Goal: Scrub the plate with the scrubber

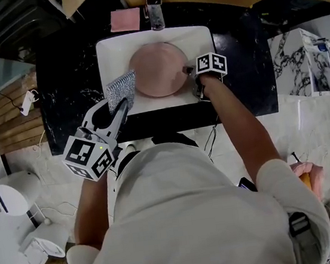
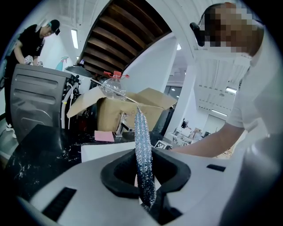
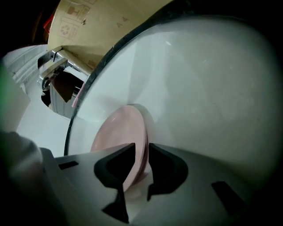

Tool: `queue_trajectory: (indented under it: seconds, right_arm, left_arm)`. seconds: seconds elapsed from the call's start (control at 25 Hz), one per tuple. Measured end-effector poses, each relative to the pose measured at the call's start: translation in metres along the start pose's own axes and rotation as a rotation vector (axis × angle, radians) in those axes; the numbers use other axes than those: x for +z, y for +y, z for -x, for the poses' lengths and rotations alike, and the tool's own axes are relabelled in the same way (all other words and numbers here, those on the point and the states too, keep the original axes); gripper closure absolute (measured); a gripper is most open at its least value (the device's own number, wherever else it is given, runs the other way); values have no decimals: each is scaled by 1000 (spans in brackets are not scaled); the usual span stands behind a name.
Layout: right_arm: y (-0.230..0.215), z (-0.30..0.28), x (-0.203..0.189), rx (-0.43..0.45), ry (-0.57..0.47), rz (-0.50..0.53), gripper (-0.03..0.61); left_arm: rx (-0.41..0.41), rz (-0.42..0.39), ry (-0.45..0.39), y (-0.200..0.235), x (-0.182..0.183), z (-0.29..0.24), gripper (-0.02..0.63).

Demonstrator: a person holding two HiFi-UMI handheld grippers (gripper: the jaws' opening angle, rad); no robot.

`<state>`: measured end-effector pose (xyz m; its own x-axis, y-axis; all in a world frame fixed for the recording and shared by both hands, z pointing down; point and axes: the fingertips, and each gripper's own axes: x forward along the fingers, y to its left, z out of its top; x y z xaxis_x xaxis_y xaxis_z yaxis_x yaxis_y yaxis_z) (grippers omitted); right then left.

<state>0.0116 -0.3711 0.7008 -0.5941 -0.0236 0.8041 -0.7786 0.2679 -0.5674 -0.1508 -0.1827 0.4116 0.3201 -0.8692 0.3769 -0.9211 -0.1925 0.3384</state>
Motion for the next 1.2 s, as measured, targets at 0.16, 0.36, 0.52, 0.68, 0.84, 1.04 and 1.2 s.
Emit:
queue_trajectory:
  seconds: [0.16,0.36,0.52,0.68,0.84,1.04,1.2]
  right_arm:
    - [1,-7,1,18,-4,-40,500]
    - [-4,-9,4,-6,-11,-59,543]
    - [-6,-6,4,-23,-35,-65,546]
    - [-2,8,9,-52,-89,-45,546]
    - [3,31,17,-103,-164,13,545]
    - [11,64,28,-186,-266,139,548]
    - [15,90,27,-242,-336,193,549]
  left_arm:
    - [10,4,6,0,-1,-3,546]
    - [19,5,10,1,-3,-5,546]
    - [19,6,6,2,-3,-3,546]
    - [-4,-3,4,3,-1,1,546]
    - [-38,-25,-2,4,6,7,546]
    - [-80,-50,-5,3,11,14,546]
    - [-109,-66,-4,2,11,21,546]
